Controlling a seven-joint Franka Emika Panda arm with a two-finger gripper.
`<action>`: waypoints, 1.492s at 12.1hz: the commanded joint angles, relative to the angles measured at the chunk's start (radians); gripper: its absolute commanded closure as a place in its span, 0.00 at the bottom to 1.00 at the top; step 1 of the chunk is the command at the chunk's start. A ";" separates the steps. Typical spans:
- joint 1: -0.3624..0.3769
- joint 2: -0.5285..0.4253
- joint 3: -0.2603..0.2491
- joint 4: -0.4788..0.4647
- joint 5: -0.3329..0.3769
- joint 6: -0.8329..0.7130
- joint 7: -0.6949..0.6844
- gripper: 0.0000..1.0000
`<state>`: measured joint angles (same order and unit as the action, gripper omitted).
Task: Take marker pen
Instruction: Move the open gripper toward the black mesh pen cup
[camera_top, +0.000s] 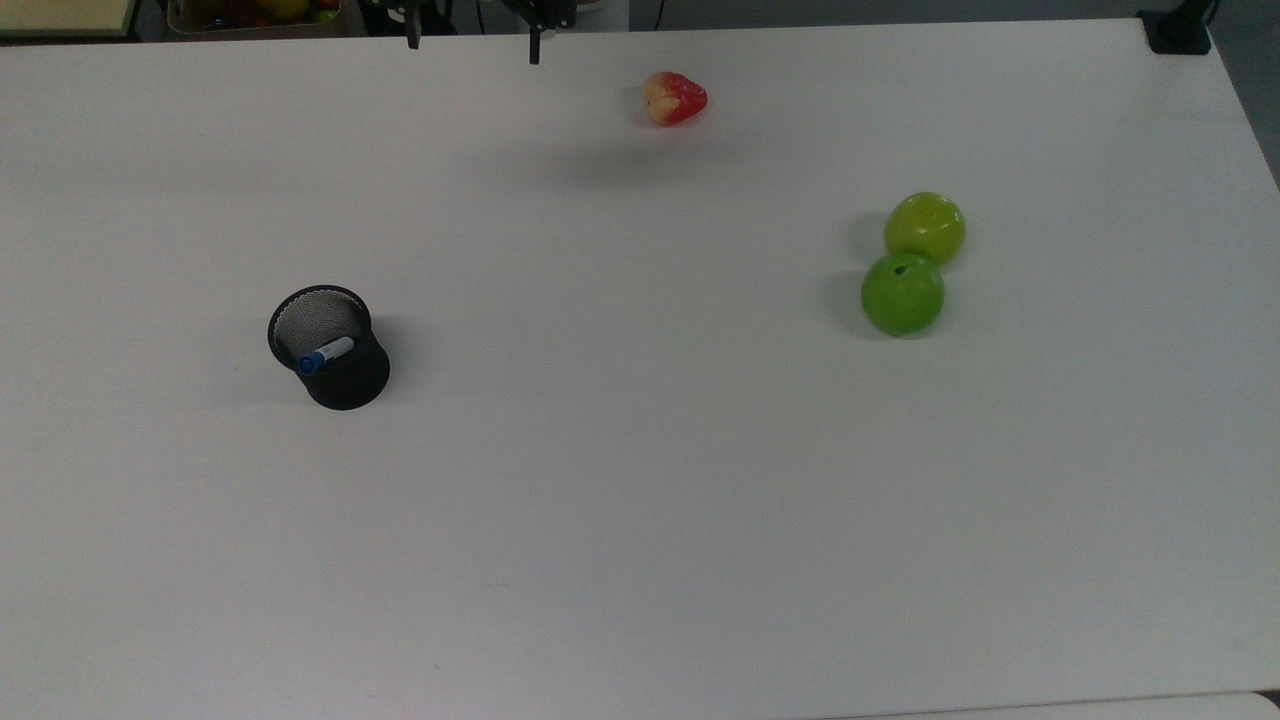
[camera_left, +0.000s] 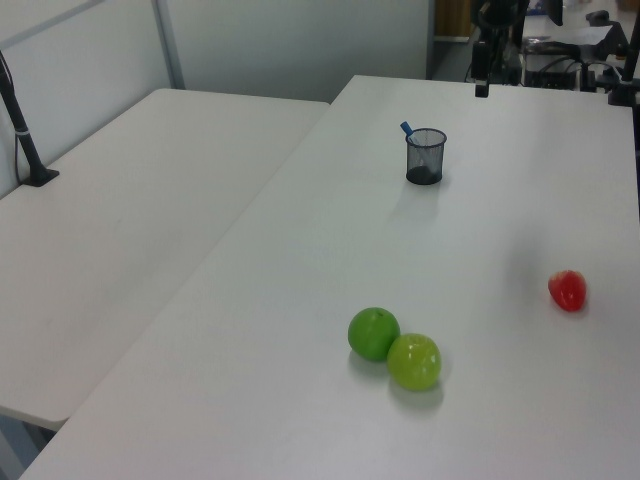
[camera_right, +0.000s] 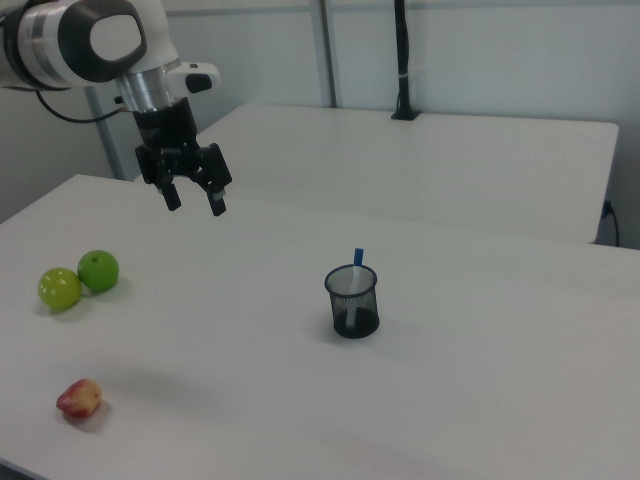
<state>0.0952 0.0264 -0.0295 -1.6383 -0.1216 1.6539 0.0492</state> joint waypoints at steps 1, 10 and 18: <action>-0.035 0.006 -0.013 0.011 0.010 -0.013 -0.044 0.00; -0.216 0.124 -0.015 0.071 0.019 0.174 -0.192 0.00; -0.236 0.302 -0.013 0.068 0.054 0.576 -0.189 0.00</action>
<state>-0.1414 0.2770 -0.0386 -1.5844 -0.0840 2.1397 -0.1156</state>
